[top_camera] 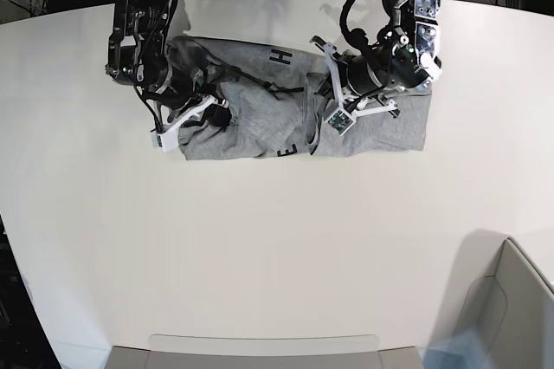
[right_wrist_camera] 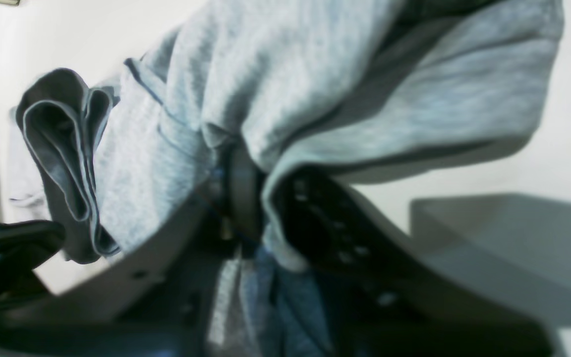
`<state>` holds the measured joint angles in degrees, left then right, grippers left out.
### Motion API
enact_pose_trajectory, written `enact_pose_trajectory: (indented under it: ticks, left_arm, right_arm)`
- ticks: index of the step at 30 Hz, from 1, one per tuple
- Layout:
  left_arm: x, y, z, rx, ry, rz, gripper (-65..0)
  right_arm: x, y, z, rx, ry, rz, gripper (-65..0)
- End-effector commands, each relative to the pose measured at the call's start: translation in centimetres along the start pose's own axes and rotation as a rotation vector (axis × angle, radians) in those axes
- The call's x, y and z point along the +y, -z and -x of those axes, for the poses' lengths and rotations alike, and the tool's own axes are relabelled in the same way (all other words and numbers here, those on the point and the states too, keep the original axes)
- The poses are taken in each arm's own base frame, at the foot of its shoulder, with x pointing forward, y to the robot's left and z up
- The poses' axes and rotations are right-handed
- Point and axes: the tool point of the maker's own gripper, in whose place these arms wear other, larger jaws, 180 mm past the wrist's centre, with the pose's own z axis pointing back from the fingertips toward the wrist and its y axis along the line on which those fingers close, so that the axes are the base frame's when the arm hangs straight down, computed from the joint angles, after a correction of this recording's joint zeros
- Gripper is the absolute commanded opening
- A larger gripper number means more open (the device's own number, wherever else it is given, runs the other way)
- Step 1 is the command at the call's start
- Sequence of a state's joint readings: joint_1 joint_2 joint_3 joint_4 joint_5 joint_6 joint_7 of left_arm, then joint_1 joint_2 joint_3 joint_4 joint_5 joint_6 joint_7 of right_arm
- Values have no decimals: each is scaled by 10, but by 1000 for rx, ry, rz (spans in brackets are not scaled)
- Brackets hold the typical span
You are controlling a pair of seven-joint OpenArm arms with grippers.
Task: Fold the T-shirt properly
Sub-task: 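Fold the strip end with the right gripper toward the left gripper, then grasp the folded bundle with both grippers and lift it together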
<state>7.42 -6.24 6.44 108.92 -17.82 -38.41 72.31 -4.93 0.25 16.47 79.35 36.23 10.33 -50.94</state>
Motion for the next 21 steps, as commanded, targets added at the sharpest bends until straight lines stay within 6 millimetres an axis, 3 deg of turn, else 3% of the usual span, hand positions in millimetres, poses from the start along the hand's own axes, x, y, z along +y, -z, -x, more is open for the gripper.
enact_pose_trajectory:
  ticks: [1, 7, 14, 18, 21]
  left_arm:
    - [3, -4, -10, -37, 10, -8, -650]
    - [2, -4, -10, -35, 10, -7, -650]
    - [3, -6, -11, -39, 11, -10, -650]
    - [4, -6, -11, -40, 10, -12, -650]
    - [19, -11, -7, -42, -33, -51, -650]
  right_arm:
    - [-16, 3, 5, 48, 0, 62, -650]
    - [-55, 5, -10, 72, 37, 129, -650]
    - [-107, -39, -69, -64, 73, 236, -650]
    - [-134, -64, -86, -110, 113, 315, -650]
    - [-147, -79, -96, -133, 135, 372, -650]
